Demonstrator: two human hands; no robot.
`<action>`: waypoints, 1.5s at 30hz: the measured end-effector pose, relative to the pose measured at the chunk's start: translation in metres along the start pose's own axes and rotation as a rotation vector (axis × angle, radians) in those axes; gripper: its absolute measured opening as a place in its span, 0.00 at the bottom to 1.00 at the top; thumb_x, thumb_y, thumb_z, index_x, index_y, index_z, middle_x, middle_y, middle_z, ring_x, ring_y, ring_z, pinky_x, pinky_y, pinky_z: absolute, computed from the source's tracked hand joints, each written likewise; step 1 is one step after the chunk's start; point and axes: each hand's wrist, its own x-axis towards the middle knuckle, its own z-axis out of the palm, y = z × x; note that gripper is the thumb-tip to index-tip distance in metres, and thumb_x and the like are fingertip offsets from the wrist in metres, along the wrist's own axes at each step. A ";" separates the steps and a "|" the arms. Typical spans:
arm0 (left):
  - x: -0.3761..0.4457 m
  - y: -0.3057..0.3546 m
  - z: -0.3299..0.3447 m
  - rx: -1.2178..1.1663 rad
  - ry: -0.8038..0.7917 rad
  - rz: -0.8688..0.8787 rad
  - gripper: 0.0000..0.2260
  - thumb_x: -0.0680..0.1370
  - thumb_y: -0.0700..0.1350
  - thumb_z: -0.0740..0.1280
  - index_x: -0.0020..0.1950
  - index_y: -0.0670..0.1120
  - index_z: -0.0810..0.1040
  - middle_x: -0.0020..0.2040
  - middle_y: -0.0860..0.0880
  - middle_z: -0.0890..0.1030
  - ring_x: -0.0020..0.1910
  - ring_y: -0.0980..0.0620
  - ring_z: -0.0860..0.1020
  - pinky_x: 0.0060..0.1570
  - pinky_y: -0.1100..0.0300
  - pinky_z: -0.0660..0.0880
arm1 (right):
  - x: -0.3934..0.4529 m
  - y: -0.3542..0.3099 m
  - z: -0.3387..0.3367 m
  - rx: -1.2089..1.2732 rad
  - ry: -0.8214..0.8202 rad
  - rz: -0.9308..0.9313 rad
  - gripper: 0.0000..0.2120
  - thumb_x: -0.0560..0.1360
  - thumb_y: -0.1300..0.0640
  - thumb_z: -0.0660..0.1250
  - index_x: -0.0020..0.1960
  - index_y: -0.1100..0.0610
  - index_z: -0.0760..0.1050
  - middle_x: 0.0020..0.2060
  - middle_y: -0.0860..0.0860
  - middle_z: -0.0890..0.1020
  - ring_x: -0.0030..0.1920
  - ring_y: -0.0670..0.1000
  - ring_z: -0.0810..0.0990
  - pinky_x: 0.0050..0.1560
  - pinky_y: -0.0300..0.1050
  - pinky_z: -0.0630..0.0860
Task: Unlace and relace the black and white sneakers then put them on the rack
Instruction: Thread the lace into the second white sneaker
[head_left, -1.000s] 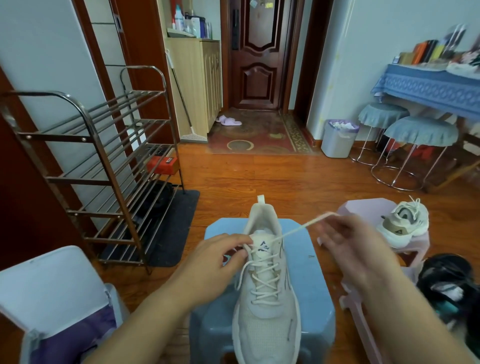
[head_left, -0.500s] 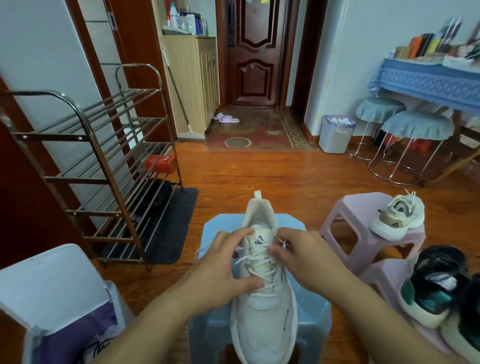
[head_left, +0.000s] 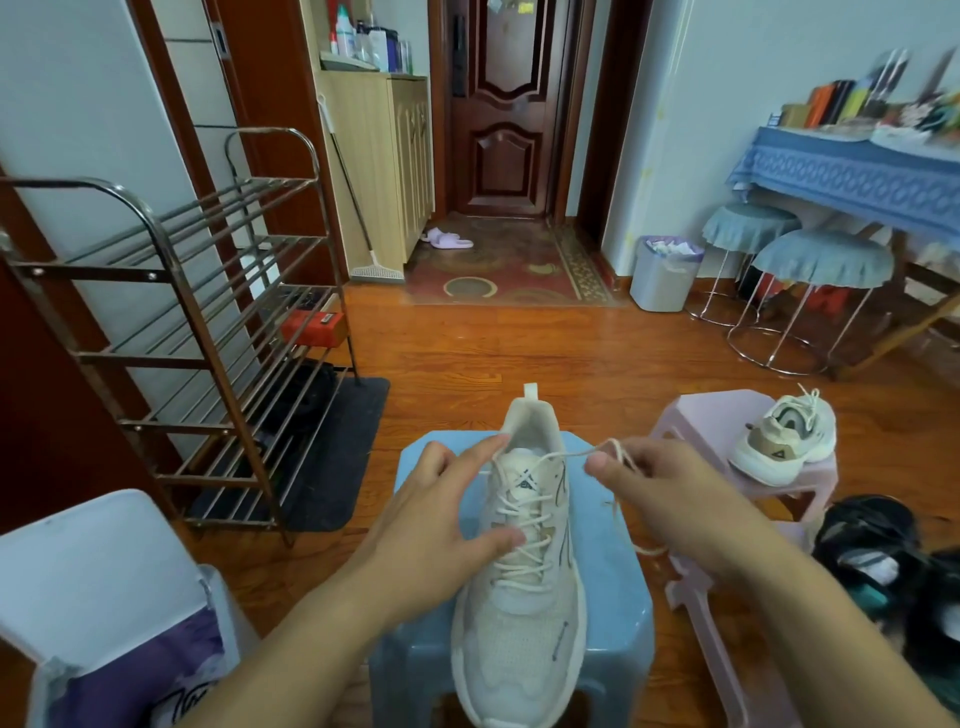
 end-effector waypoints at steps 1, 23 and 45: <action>0.001 0.003 0.001 -0.055 0.089 0.039 0.30 0.77 0.60 0.70 0.76 0.70 0.60 0.55 0.64 0.65 0.53 0.61 0.73 0.53 0.62 0.73 | -0.005 -0.004 -0.001 0.067 -0.129 0.014 0.17 0.79 0.42 0.65 0.47 0.53 0.83 0.27 0.47 0.64 0.28 0.49 0.61 0.30 0.42 0.59; 0.024 0.029 0.028 -0.074 0.206 -0.325 0.15 0.76 0.53 0.64 0.62 0.62 0.74 0.53 0.59 0.80 0.50 0.50 0.79 0.50 0.49 0.78 | 0.019 0.004 0.076 -0.426 0.083 0.235 0.11 0.77 0.51 0.59 0.54 0.56 0.72 0.52 0.57 0.80 0.49 0.58 0.76 0.45 0.47 0.70; 0.010 0.024 0.032 -0.116 0.146 -0.433 0.10 0.73 0.59 0.68 0.45 0.53 0.75 0.42 0.55 0.81 0.42 0.53 0.79 0.44 0.51 0.79 | 0.007 0.016 0.076 -0.210 0.056 0.346 0.20 0.72 0.36 0.62 0.50 0.51 0.78 0.45 0.48 0.81 0.45 0.50 0.80 0.45 0.48 0.78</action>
